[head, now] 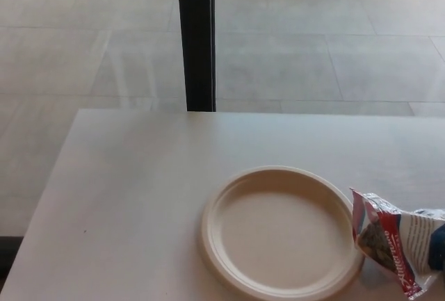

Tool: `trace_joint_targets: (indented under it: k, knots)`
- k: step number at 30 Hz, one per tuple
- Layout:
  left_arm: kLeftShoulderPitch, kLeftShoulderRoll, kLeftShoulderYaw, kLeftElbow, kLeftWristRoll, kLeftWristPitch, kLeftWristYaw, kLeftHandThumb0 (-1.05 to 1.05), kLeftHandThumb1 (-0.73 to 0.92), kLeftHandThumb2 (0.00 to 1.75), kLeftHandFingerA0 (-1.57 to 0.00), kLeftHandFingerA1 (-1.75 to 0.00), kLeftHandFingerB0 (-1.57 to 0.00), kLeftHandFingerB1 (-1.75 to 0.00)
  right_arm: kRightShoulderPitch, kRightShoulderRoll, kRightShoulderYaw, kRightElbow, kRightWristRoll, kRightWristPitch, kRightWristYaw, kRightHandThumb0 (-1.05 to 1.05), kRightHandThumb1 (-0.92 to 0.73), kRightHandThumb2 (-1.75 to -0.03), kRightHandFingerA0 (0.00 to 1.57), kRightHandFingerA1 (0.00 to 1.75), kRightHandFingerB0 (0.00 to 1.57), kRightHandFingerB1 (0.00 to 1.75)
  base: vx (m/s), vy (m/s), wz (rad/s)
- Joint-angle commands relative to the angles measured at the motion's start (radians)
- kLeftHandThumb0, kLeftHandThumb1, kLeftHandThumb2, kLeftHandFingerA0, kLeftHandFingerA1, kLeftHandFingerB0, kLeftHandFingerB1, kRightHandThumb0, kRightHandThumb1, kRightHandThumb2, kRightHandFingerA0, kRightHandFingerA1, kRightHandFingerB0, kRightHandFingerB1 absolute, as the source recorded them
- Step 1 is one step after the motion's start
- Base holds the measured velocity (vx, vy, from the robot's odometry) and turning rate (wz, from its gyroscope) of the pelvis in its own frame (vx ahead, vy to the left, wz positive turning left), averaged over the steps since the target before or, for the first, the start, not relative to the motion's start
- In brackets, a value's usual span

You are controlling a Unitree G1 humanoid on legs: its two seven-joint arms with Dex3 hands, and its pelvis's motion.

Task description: The robot uses its right hand to pick up a bag of sunflower seeds kept in the middle of the desk and tilts it over a plate kept next to it to pour out a few seeds and then puts the bag of seeds back on the desk

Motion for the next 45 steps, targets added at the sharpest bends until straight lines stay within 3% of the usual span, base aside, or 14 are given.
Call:
trace_joint_targets:
  k: [1, 6, 7, 8, 11, 12, 22, 23, 24, 25, 26, 41, 44, 45]
  knots:
    - [0.004, 0.009, -0.001, -0.005, -0.019, -0.009, 0.007, -0.79, 0.73, 0.62, -0.49, -0.49, -0.36, -0.33, 0.030, -0.048, 0.114, -0.028, -0.120, -0.004, 0.075, -0.82, -0.50, -0.90, 0.01, 0.32, 0.00, 0.11, 0.00, 0.000, 0.00]
    - [0.013, 0.011, -0.012, -0.007, -0.014, -0.026, -0.002, -0.80, 0.74, 0.63, -0.49, -0.49, -0.34, -0.34, 0.004, -0.059, 0.185, 0.040, -0.169, -0.017, 0.079, -0.85, -0.51, -0.93, 0.01, 0.29, 0.00, 0.10, 0.00, 0.000, 0.00]
    - [0.015, 0.012, -0.011, -0.007, -0.016, -0.028, -0.002, -0.85, 0.60, 1.00, -0.44, -0.58, -0.27, -0.47, -0.002, -0.062, 0.193, 0.036, -0.178, -0.008, 0.079, -0.85, -0.51, -0.92, 0.01, 0.21, 0.00, 0.10, 0.00, 0.000, 0.00]
    - [0.012, 0.011, -0.008, -0.005, -0.019, -0.023, 0.001, -0.80, 0.72, 0.62, -0.51, -0.48, -0.37, -0.34, -0.007, -0.061, 0.197, 0.046, -0.185, -0.014, 0.076, -0.85, -0.51, -0.92, 0.00, 0.18, 0.00, 0.10, 0.00, 0.000, 0.00]
    - [0.004, 0.013, -0.003, 0.000, -0.025, -0.011, -0.001, -0.87, 0.61, 0.98, -0.49, -0.59, -0.31, -0.47, -0.022, -0.066, 0.214, 0.057, -0.211, -0.004, 0.075, -0.86, -0.52, -0.93, 0.00, 0.17, 0.00, 0.10, 0.00, 0.000, 0.00]
    - [0.004, 0.015, -0.009, 0.000, -0.018, -0.013, 0.002, -0.83, 0.70, 0.65, -0.52, -0.50, -0.36, -0.34, -0.025, -0.066, 0.218, 0.061, -0.218, -0.004, 0.075, -0.85, -0.52, -0.92, 0.02, 0.25, 0.00, 0.11, 0.00, 0.000, 0.00]
    - [0.003, 0.017, -0.033, 0.000, -0.005, -0.019, 0.023, -0.82, 0.71, 0.65, -0.53, -0.50, -0.37, -0.34, -0.035, -0.063, 0.281, 0.098, -0.303, -0.040, 0.066, -0.77, -0.61, -0.58, 0.00, 0.31, 0.00, 0.17, 0.00, 0.000, 0.00]
    - [0.004, 0.017, -0.034, -0.001, -0.007, -0.020, 0.022, -0.83, 0.70, 0.65, -0.53, -0.50, -0.37, -0.35, -0.033, -0.066, 0.292, 0.097, -0.319, -0.049, 0.064, -0.77, -0.47, -0.89, 0.00, 0.24, 0.00, 0.16, 0.00, 0.000, 0.00]
    - [0.004, 0.016, -0.034, 0.001, -0.008, -0.020, 0.021, -0.87, 0.61, 1.00, -0.49, -0.59, -0.31, -0.46, -0.032, -0.069, 0.310, 0.099, -0.345, -0.051, 0.060, -0.72, -0.44, -0.87, 0.01, 0.25, 0.00, 0.20, 0.00, 0.000, 0.00]
    - [0.004, 0.016, -0.034, 0.003, -0.010, -0.019, 0.020, -0.82, 0.71, 0.62, -0.55, -0.52, -0.38, -0.35, -0.033, -0.069, 0.320, 0.104, -0.360, -0.054, 0.057, -0.72, -0.45, -0.86, 0.00, 0.24, 0.00, 0.20, 0.00, 0.000, 0.00]
    - [0.003, 0.015, -0.032, 0.004, -0.013, -0.016, 0.020, -0.88, 0.60, 0.99, -0.49, -0.59, -0.31, -0.46, -0.030, -0.071, 0.331, 0.107, -0.375, -0.057, 0.053, -0.76, -0.46, -0.87, 0.00, 0.22, 0.00, 0.18, 0.00, 0.000, 0.00]
    - [0.006, 0.011, -0.039, 0.001, -0.010, -0.021, 0.016, -0.84, 0.62, 1.00, -0.49, -0.60, -0.33, -0.47, -0.088, -0.114, 0.480, 0.256, -0.587, -0.154, 0.009, -0.71, -0.49, -0.56, 0.00, 0.26, 0.00, 0.13, 0.00, 0.000, 0.00]
    - [0.005, 0.011, -0.042, 0.004, -0.007, -0.023, 0.020, -0.83, 0.70, 0.64, -0.53, -0.50, -0.37, -0.34, -0.099, -0.118, 0.493, 0.265, -0.602, -0.158, -0.003, -0.68, -0.38, -0.82, 0.00, 0.21, 0.00, 0.19, 0.00, 0.000, 0.00]
    - [0.005, 0.011, -0.039, 0.004, -0.011, -0.020, 0.022, -0.85, 0.61, 0.99, -0.49, -0.59, -0.31, -0.46, -0.108, -0.112, 0.499, 0.273, -0.609, -0.161, -0.010, -0.68, -0.38, -0.82, 0.00, 0.20, 0.00, 0.18, 0.00, 0.000, 0.00]
